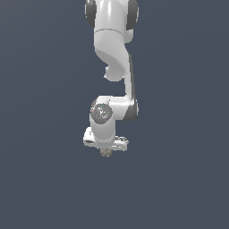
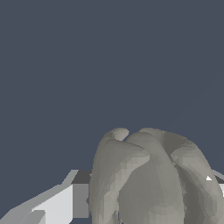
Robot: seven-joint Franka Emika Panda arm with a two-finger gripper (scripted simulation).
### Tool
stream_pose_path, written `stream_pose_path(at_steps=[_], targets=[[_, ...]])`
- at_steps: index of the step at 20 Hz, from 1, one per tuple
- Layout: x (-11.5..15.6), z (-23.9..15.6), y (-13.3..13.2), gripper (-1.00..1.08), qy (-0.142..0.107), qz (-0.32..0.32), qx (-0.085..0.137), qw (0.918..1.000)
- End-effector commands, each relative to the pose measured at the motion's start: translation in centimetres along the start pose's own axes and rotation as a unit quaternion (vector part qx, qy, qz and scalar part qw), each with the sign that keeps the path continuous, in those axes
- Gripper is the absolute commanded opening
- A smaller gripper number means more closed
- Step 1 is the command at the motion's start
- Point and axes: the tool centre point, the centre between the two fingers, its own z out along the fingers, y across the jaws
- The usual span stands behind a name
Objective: Pick up the object and move it to a goal position.
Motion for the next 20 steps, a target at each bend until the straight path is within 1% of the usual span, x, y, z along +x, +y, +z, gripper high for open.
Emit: stream_pose_path(at_steps=[1, 12, 20], targets=[[0.0, 0.0, 0.0, -1.00, 0.000, 0.000, 0.000, 1.0000], [-0.2, -0.5, 0.3, -1.00, 0.000, 0.000, 0.000, 1.0000], [-1.3, -3.7, 2.3, -1.00, 0.000, 0.000, 0.000, 1.0000]])
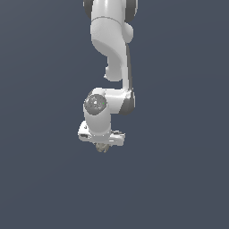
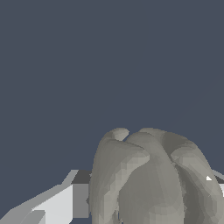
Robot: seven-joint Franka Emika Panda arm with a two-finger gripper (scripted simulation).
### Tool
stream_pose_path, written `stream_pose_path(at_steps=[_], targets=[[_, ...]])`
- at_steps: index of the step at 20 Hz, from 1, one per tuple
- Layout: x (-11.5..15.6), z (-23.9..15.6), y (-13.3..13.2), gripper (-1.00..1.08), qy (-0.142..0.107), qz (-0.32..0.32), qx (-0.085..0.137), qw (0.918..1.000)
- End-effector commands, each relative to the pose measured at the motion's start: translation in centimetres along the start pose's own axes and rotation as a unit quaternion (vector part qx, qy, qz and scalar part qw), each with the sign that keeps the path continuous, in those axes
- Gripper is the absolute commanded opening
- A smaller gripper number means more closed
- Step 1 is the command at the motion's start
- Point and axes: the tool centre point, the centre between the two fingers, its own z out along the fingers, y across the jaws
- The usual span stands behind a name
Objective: Pick up the object and move it to a goal position.
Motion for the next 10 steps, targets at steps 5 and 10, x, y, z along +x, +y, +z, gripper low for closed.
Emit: stream_pose_path(at_steps=[5, 10], targets=[[-1.5, -4.4, 2.8, -1.00, 0.001, 0.000, 0.000, 1.0000], [-3.2, -9.3, 5.8, -1.00, 0.001, 0.001, 0.001, 1.0000]])
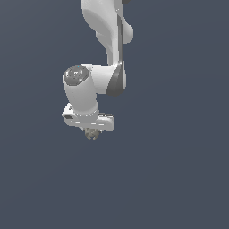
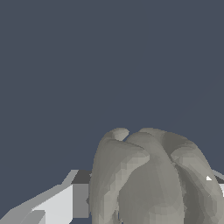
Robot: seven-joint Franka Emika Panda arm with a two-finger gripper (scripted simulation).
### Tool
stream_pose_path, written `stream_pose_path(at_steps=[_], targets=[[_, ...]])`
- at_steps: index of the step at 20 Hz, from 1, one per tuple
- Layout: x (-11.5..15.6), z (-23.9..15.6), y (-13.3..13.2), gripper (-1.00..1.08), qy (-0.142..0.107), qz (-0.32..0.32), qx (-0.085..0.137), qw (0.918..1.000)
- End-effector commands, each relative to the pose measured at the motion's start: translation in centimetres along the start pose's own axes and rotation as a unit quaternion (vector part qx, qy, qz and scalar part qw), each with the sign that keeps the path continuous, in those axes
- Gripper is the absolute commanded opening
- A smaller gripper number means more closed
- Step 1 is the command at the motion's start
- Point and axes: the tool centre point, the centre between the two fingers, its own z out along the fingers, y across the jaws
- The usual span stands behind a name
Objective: Pick up the object and move it to a goal position.
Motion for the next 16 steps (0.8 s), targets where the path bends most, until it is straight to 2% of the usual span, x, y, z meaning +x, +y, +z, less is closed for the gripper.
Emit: stream_pose_path(at_steps=[1, 10, 16], targets=[[-0.9, -2.6, 1.6, -1.00, 0.000, 0.000, 0.000, 1.0000], [-3.7, -11.3, 7.1, -1.00, 0.000, 0.000, 0.001, 1.0000], [-4.9, -15.8, 9.9, -1.00, 0.001, 0.000, 0.000, 1.0000]])
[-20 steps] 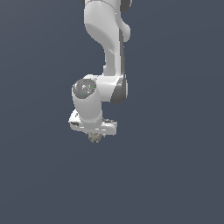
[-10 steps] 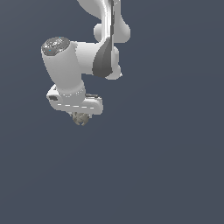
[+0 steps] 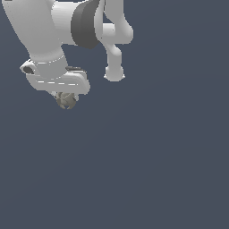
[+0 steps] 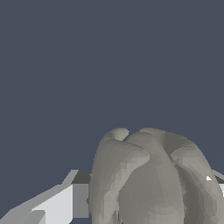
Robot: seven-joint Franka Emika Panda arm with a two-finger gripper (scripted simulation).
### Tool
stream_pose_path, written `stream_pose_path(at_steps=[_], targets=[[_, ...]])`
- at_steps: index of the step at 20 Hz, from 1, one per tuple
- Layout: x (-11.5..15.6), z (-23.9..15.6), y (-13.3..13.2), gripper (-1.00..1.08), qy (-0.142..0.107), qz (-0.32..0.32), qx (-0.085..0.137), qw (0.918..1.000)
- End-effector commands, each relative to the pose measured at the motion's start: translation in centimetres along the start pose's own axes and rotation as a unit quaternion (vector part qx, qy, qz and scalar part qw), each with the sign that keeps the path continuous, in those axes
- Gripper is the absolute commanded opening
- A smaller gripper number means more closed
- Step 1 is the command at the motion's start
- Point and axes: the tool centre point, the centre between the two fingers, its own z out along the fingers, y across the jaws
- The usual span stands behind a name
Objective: Pick up the object and move it to a goal position.
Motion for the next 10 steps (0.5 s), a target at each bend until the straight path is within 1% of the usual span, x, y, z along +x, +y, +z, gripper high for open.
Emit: stream_pose_path(at_steps=[1, 5, 10], targets=[[-0.5, -1.6, 1.0, -1.00, -0.001, -0.001, 0.000, 1.0000], [-0.8, -3.1, 1.9, -1.00, -0.001, -0.001, 0.000, 1.0000], [-0.8, -3.7, 2.3, -1.00, -0.001, -0.001, -0.001, 1.0000]])
